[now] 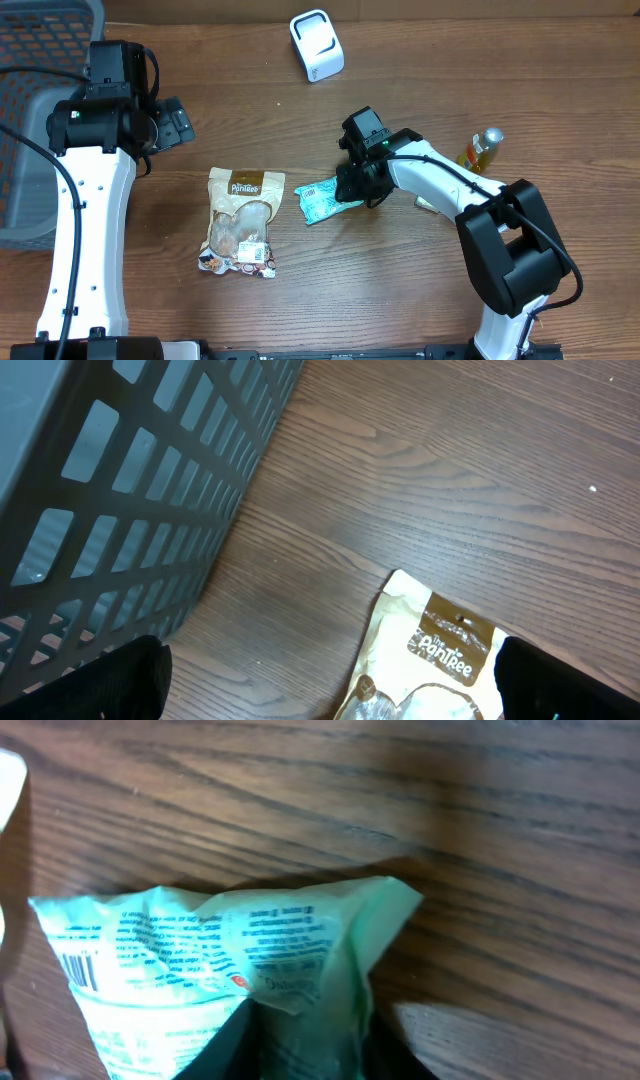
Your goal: Scan the item barcode
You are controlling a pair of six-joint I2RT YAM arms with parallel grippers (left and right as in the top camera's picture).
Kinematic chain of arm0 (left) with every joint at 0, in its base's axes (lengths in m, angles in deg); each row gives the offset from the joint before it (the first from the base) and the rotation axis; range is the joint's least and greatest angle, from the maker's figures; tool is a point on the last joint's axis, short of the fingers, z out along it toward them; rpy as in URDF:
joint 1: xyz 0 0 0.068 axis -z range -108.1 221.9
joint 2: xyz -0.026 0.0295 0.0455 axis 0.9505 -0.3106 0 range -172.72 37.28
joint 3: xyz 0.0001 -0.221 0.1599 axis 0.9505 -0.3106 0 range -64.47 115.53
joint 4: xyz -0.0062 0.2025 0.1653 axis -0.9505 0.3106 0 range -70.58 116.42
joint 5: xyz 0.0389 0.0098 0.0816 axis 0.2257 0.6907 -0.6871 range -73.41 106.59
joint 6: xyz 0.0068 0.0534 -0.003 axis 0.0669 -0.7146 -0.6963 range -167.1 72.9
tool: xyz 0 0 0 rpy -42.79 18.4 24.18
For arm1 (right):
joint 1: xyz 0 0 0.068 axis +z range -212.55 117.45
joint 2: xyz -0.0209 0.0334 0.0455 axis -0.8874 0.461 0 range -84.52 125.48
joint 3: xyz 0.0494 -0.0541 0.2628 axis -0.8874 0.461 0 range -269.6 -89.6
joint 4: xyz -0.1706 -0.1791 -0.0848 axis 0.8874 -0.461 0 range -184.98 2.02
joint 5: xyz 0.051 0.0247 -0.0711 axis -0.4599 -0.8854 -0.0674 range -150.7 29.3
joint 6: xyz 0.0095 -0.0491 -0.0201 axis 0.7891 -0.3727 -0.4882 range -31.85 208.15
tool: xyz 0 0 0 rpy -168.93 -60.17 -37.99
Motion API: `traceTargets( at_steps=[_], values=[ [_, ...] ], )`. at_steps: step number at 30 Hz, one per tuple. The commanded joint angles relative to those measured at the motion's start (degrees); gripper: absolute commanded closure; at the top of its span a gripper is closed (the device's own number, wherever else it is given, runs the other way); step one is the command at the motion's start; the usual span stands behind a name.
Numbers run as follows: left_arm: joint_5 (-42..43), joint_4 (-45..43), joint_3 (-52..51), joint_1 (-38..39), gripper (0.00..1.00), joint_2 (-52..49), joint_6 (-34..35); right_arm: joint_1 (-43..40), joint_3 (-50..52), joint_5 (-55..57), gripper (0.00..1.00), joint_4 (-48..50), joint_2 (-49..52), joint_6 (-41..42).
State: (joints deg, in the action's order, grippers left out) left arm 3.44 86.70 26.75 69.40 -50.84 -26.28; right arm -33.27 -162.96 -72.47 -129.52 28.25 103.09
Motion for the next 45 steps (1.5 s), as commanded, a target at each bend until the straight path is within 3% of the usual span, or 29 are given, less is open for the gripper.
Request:
traceTargets(
  at_steps=[1,5,12,15,19,23,30,33,35,43,45],
  values=[
    [-0.76,-0.20,0.52,-0.11,0.00,0.28,-0.70,0.28,0.66,0.55,0.76,0.11,0.63,0.07],
    [-0.76,-0.20,0.52,-0.11,0.01,0.28,-0.70,0.22,0.55,-0.22,0.85,0.15,0.59,0.04],
    [-0.76,-0.20,0.52,-0.09,0.01,0.28,-0.70,-1.20,0.55,-1.40,0.80,-0.42,0.59,0.07],
    [-0.76,-0.20,0.52,-0.09,0.00,0.28,-0.70,-1.40,0.55,-1.42,0.61,-0.70,0.61,0.09],
    [-0.76,-0.20,0.52,-0.11,0.00,0.28,-0.70,-1.38,0.55,-1.42,0.55,-0.70,0.61,0.09],
    [-0.76,-0.20,0.52,-0.11,0.01,0.28,-0.70,-1.40,0.55,-1.42,0.62,-0.70,0.61,0.09],
    [-0.76,-0.22,0.52,-0.09,0.00,0.28,-0.70,-1.38,0.55,-1.40,0.57,-0.55,0.61,0.09],
    [-0.76,-0.22,0.52,-0.11,0.01,0.28,-0.70,-1.38,0.55,-1.40,0.71,-0.57,0.61,0.11],
    [-0.76,-0.20,0.52,-0.11,0.00,0.28,-0.70,-1.38,0.55,-1.38,0.75,-0.57,0.61,0.11],
    [-0.76,-0.22,0.52,-0.09,0.00,0.28,-0.70,-1.27,0.61,-1.38,0.73,-0.76,0.79,0.13],
    [-0.76,-0.20,0.52,-0.11,0.00,0.28,-0.70,-1.25,0.61,-1.38,0.69,-0.76,1.25,0.50]
  ],
)
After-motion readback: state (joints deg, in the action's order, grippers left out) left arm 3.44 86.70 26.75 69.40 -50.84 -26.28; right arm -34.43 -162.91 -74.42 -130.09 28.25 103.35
